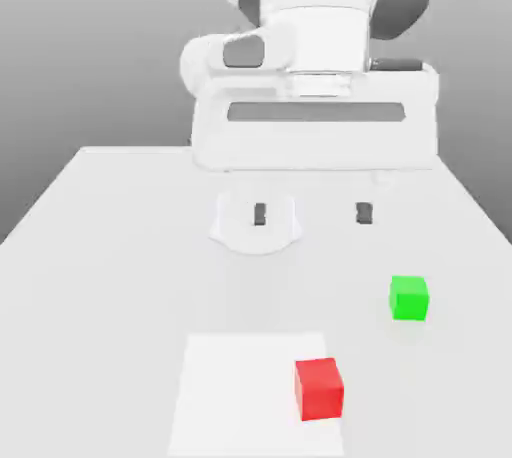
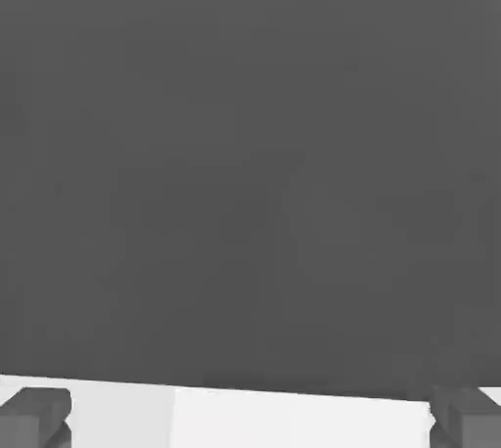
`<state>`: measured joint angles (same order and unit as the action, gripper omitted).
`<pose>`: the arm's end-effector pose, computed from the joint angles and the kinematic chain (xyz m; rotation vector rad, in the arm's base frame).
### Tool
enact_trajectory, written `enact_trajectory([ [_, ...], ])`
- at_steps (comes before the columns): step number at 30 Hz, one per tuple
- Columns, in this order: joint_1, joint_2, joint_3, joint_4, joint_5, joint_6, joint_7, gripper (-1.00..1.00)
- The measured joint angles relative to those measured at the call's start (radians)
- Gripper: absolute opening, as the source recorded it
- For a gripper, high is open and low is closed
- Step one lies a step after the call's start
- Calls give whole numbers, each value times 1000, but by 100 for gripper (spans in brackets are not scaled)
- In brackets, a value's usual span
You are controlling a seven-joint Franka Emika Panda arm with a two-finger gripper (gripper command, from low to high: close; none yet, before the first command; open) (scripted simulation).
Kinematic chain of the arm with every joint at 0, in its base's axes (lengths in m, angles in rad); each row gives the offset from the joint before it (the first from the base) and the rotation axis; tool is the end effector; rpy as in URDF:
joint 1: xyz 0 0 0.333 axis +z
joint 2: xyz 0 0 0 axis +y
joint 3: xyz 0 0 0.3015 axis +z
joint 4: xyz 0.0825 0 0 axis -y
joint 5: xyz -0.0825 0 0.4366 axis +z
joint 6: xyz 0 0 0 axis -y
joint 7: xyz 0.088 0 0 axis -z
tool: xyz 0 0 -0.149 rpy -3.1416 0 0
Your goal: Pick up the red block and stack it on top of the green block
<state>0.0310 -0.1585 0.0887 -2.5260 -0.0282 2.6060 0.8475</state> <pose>0.5152 0.0604 0.2649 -2.8528 1.0490 -0.3435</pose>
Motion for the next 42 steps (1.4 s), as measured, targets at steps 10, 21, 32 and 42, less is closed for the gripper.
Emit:
enact_trajectory([
  [10, 42, 362, 5, -81, -30, 207, 34, 0],
  [21, 55, 446, -14, -70, -55, 277, 53, -100],
  [32, 218, 134, 108, -185, 150, 93, -143, -100],
  [42, 431, -64, 215, -346, 237, 59, -290, -100],
])
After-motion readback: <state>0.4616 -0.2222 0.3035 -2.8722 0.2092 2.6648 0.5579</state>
